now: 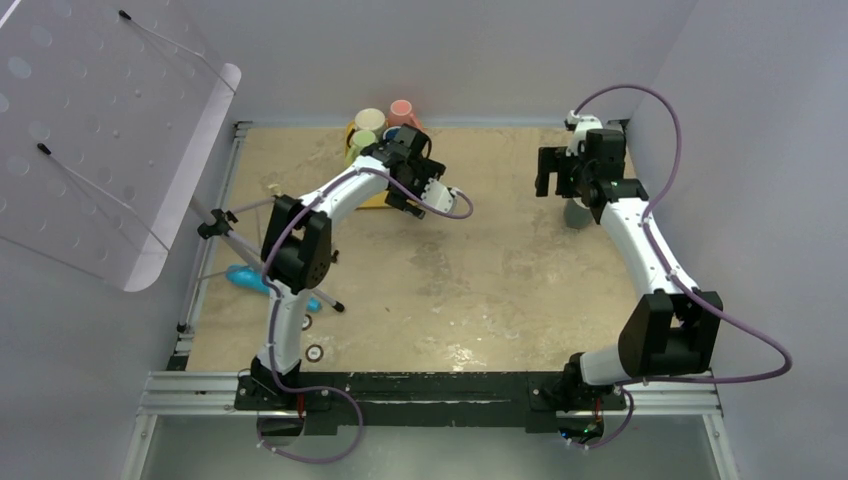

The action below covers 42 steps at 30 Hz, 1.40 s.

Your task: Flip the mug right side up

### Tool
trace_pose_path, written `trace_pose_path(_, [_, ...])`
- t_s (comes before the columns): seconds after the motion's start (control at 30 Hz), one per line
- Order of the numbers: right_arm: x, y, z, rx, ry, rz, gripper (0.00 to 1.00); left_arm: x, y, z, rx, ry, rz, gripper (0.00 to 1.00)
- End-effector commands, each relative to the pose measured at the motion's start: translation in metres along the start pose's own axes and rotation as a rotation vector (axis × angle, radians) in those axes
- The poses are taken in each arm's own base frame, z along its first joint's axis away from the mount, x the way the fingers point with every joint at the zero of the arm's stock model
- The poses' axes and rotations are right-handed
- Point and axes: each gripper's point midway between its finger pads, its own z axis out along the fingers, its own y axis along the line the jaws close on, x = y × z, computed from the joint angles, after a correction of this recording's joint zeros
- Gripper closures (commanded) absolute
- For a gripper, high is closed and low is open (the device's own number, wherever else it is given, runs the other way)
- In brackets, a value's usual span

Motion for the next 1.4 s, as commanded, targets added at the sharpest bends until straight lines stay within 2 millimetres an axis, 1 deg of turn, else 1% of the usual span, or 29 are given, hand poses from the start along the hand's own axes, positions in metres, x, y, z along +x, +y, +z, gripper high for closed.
trace_pose_path(0.0, [-0.008, 0.018, -0.001, -0.054, -0.045, -0.007, 0.02, 0.002, 0.052, -0.002, -0.118, 0.02, 0.153, 0.18])
trace_pose_path(0.07, [-0.009, 0.021, -0.001, -0.057, -0.045, -0.012, 0.02, 0.003, 0.053, 0.006, -0.116, 0.03, 0.169, 0.22])
trace_pose_path(0.13, [-0.011, 0.021, -0.001, -0.055, -0.049, -0.017, 0.02, 0.009, 0.051, 0.015, -0.102, 0.056, 0.181, 0.28])
trace_pose_path(0.2, [-0.011, 0.022, -0.002, -0.056, -0.05, -0.02, 0.02, 0.017, 0.041, 0.023, -0.062, 0.095, 0.204, 0.32])
trace_pose_path(0.27, [-0.013, 0.023, -0.003, -0.061, -0.06, -0.023, 0.02, 0.026, 0.025, 0.03, -0.001, 0.133, 0.257, 0.33])
trace_pose_path(0.33, [-0.014, 0.025, -0.003, -0.071, -0.065, -0.024, 0.02, 0.031, 0.02, 0.037, -0.005, 0.16, 0.312, 0.4])
trace_pose_path(0.4, [-0.014, 0.026, -0.002, -0.078, -0.064, -0.025, 0.02, 0.032, 0.018, 0.043, 0.004, 0.169, 0.33, 0.47])
trace_pose_path(0.47, [-0.013, 0.025, -0.002, -0.075, -0.059, -0.023, 0.02, 0.035, 0.016, 0.047, 0.012, 0.181, 0.327, 0.58])
trace_pose_path(0.5, [-0.011, 0.025, -0.003, -0.072, -0.057, -0.023, 0.02, 0.035, 0.015, 0.049, 0.013, 0.186, 0.326, 0.68])
trace_pose_path(0.53, [-0.011, 0.025, -0.003, -0.071, -0.057, -0.023, 0.02, 0.037, 0.015, 0.048, 0.012, 0.191, 0.325, 0.8])
trace_pose_path(0.57, [-0.011, 0.025, -0.004, -0.071, -0.06, -0.023, 0.02, 0.037, 0.015, 0.048, 0.005, 0.194, 0.325, 0.97])
trace_pose_path(0.6, [-0.012, 0.025, -0.005, -0.07, -0.065, -0.025, 0.02, 0.036, 0.017, 0.046, -0.01, 0.198, 0.325, 1.0])
trace_pose_path(0.7, [-0.014, 0.027, -0.007, -0.079, -0.07, -0.026, 0.02, 0.034, 0.026, 0.035, -0.065, 0.191, 0.298, 1.0])
trace_pose_path(0.8, [-0.016, 0.031, -0.011, -0.089, -0.078, -0.031, 0.02, 0.026, 0.045, 0.012, -0.165, 0.163, 0.208, 1.0])
trace_pose_path(0.87, [-0.017, 0.034, -0.014, -0.098, -0.086, -0.032, 0.02, 0.019, 0.063, -0.011, -0.249, 0.137, 0.111, 1.0])
trace_pose_path(0.93, [-0.021, 0.043, -0.019, -0.124, -0.104, -0.031, 0.02, 0.013, 0.086, -0.042, -0.358, 0.097, -0.049, 1.0])
trace_pose_path(1.0, [-0.025, 0.059, -0.027, -0.191, -0.136, -0.028, 0.02, 0.006, 0.105, -0.076, -0.449, 0.041, -0.246, 1.0])
trace_pose_path(1.07, [-0.031, 0.082, -0.039, -0.295, -0.187, -0.025, 0.02, -0.002, 0.112, -0.109, -0.484, -0.047, -0.436, 1.0])
trace_pose_path(1.13, [-0.039, 0.106, -0.054, -0.404, -0.262, 0.007, 0.02, -0.016, 0.111, -0.139, -0.482, -0.161, -0.603, 1.0])
trace_pose_path(1.17, [-0.049, 0.121, -0.067, -0.474, -0.334, 0.025, 0.02, -0.025, 0.11, -0.156, -0.476, -0.217, -0.669, 1.0])
trace_pose_path(1.23, [-0.047, 0.155, -0.083, -0.625, -0.389, 0.048, 0.02, -0.041, 0.104, -0.179, -0.433, -0.317, -0.791, 1.0])
trace_pose_path(1.3, [-0.047, 0.191, -0.104, -0.765, -0.431, 0.055, 0.02, -0.054, 0.098, -0.197, -0.38, -0.403, -0.909, 1.0])
trace_pose_path(1.33, [-0.046, 0.205, -0.112, -0.821, -0.446, 0.071, 0.02, -0.062, 0.098, -0.209, -0.362, -0.449, -0.965, 1.0])
trace_pose_path(1.37, [-0.045, 0.218, -0.119, -0.878, -0.454, 0.078, 0.02, -0.07, 0.096, -0.217, -0.333, -0.491, -0.996, 1.0])
